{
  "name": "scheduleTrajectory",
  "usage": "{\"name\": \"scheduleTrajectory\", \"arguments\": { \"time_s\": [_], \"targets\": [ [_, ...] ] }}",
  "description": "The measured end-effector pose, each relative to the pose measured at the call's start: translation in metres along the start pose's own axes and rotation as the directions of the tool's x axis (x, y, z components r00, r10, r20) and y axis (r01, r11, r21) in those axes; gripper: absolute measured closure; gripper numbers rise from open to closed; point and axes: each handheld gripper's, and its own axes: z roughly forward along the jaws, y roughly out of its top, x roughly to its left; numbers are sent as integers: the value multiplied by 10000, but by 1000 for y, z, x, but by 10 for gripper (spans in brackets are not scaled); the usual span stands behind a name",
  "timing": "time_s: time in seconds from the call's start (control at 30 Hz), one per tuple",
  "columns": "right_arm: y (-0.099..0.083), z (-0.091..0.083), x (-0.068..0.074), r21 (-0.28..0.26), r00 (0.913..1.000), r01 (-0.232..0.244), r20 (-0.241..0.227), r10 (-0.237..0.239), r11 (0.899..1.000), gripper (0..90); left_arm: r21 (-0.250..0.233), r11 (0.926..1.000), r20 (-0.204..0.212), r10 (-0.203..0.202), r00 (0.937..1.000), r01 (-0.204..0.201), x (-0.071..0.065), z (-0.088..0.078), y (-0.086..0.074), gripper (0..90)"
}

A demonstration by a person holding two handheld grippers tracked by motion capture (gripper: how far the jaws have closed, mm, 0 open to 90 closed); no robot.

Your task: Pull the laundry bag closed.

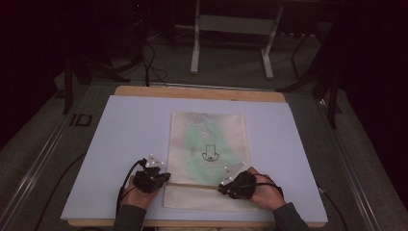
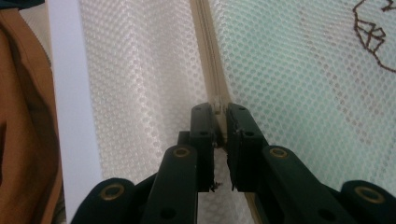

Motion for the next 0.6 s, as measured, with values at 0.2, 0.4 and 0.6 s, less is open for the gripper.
{"name": "scheduleTrajectory", "arguments": {
  "time_s": [0.2,0.4,0.6],
  "targets": [
    [-5,-2,-1,-14,9999,-138,28,138,9999,823,2,10000,8,-16,10000,16,0,0,0,895],
    [-7,-4,-2,-5,9998,-212,16,212,9998,823,6,10000,19,-7,10000,7,0,0,0,895],
    [-10,-5,-3,-12,9998,-190,20,190,9998,823,9,10000,23,-16,10000,16,0,0,0,895]
  ]
}}
